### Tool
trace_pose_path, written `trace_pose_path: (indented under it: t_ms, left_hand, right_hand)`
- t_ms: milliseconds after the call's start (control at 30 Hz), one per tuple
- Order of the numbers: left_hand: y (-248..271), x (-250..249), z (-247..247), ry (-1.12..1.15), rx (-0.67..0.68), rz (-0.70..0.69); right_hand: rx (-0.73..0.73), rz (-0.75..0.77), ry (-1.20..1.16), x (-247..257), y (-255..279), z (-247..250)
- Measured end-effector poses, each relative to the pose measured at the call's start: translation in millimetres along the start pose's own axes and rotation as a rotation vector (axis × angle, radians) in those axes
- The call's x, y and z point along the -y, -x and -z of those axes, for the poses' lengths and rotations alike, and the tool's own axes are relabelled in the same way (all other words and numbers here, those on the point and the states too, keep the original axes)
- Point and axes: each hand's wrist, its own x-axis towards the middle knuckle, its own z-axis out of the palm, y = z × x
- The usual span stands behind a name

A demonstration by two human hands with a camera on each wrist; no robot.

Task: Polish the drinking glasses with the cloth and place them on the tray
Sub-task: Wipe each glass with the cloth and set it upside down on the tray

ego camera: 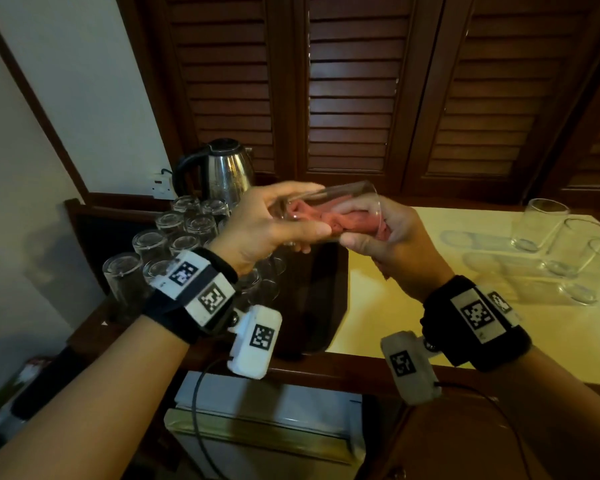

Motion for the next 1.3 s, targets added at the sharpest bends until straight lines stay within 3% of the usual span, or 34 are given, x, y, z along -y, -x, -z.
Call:
trace_pose_path:
  t_ms: [100, 200, 267, 333, 433, 467, 533, 600, 667, 733, 833, 900, 967, 1033, 1100, 1167, 1300]
  left_hand:
    - [2, 4, -6, -0.086, 0.015, -0.042]
    - [3, 8, -7, 0.15, 0.058, 0.133]
    - [3, 12, -6, 0.211, 0.081, 0.127]
    - [5, 10, -8, 0.126, 0.034, -0.005]
    - [2, 11, -11, -0.242, -0.051, -0.286]
    - [1, 13, -12, -0.32, -0.052, -0.323]
    - [-1, 15, -13, -0.248, -0.03, -0.201]
    - [-1, 12, -16, 0.048, 0.03, 0.037]
    - [-1, 12, -17, 0.212, 0.053, 0.116]
    - [0, 12, -16, 0.114, 0.003, 0.013]
    - [0, 15, -14, -0.368, -0.108, -0.276]
    - [1, 19, -15, -0.519, -0.106, -0.361]
    - [0, 22, -19, -0.416, -0.118, -0.218]
    - [1, 19, -26, -0.084, -0.088, 0.041]
    - [1, 17, -30, 0.15, -0.056, 0.153]
    - [0, 16, -28, 0.12, -0.074, 0.091]
    - [-3, 11, -21, -0.352, -0.096, -0.16]
  right_hand:
    - [-0.015, -0.071, -0.179, 2, 4, 0]
    - [-0.048, 0.007, -0.166, 3, 7, 0]
    - [-0.036, 0.037, -0.132, 7, 8, -2]
    - [-0.011, 0.021, -0.142, 10, 6, -2]
    - [-0.013, -0.041, -0.193, 5, 5, 3]
    - [-0.019, -0.055, -0.214, 2, 6, 4]
    - [-0.053, -0.029, -0.173, -1, 8, 3]
    - [-0.067, 0.034, -0.161, 0, 11, 2]
    - [-0.054, 0.085, -0.116, 0, 11, 2]
    - [-0.038, 0.075, -0.084, -5, 9, 3]
    - [-0.02, -0.082, -0.187, -10, 8, 6]
    - [-0.012, -0.129, -0.252, -10, 10, 8]
    - [-0.036, -0.115, -0.26, -8, 12, 8]
    - [-0.072, -0.084, -0.261, -4, 15, 6]
    - [-0.075, -0.059, -0.248, -3, 16, 6]
    - [-0.049, -0.09, -0.223, -1, 15, 6]
    - [-0.037, -0.217, -0.274, -6, 14, 9]
